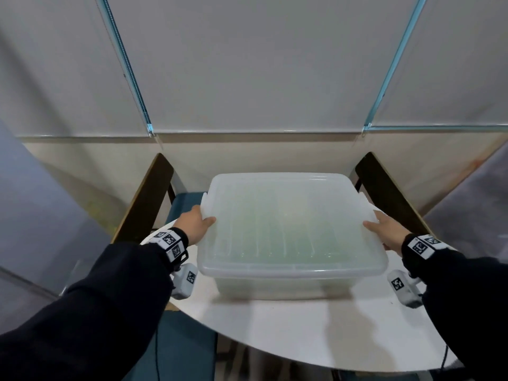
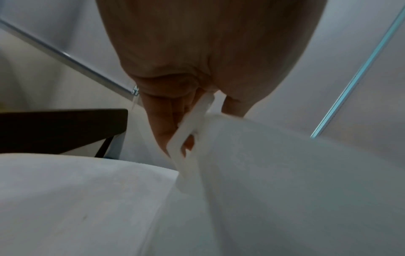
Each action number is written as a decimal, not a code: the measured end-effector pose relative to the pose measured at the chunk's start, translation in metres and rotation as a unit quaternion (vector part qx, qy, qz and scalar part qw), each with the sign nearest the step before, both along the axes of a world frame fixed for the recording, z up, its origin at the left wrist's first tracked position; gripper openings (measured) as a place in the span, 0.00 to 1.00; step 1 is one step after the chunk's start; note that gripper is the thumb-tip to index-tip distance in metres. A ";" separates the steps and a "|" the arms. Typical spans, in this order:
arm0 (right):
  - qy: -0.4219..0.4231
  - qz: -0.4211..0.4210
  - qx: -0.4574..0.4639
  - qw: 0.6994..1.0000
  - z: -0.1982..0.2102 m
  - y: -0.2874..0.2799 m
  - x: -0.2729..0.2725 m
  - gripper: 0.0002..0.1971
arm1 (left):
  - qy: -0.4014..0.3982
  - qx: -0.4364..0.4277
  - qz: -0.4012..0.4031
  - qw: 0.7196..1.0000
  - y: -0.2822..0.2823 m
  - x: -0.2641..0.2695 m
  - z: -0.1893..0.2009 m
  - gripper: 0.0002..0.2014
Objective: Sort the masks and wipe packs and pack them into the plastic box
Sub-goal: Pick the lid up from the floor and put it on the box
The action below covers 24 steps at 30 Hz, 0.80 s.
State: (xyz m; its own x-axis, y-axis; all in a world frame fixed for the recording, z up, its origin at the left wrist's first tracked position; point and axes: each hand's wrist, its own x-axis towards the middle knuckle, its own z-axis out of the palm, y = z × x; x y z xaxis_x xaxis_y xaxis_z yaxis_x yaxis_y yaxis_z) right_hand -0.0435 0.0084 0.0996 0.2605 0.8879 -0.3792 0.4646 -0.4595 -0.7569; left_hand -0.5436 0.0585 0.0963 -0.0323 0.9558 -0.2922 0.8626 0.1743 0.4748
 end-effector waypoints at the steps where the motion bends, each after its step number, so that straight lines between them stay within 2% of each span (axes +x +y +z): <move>1: 0.008 0.004 0.000 1.000 0.005 -0.002 0.006 0.19 | -0.007 0.002 0.000 1.000 -0.002 0.013 0.001 0.26; 2: 0.019 0.007 -0.003 1.000 0.009 -0.003 0.013 0.17 | -0.013 0.001 0.002 1.000 -0.002 0.025 0.002 0.26; 7: 0.006 0.008 -0.007 1.000 0.007 0.000 0.054 0.21 | -0.032 0.007 0.012 0.999 -0.003 0.060 0.000 0.26; 12: 0.010 0.043 0.008 0.999 0.004 -0.003 0.065 0.27 | -0.005 0.008 0.041 0.999 -0.010 0.076 0.004 0.28; 13: -0.026 0.058 0.015 0.998 0.004 -0.005 0.065 0.29 | 0.003 0.014 0.037 0.999 -0.012 0.077 0.004 0.31; 15: -0.150 0.083 0.044 0.984 0.003 -0.013 0.061 0.36 | 0.056 0.053 0.012 0.997 -0.024 0.084 0.002 0.39; 18: -0.320 0.179 0.064 0.928 -0.002 -0.040 0.044 0.43 | 0.158 0.115 -0.073 0.978 -0.066 0.111 -0.001 0.43; 21: -0.389 0.255 0.058 0.883 -0.017 -0.072 0.021 0.40 | 0.190 0.107 -0.130 0.967 -0.105 0.133 -0.011 0.52; 22: -0.410 0.257 0.068 0.872 -0.021 -0.081 0.015 0.40 | 0.201 0.111 -0.132 0.964 -0.108 0.134 -0.015 0.55; 24: -0.430 0.241 0.089 0.866 -0.026 -0.087 0.011 0.43 | 0.211 0.112 -0.128 0.963 -0.107 0.135 -0.018 0.55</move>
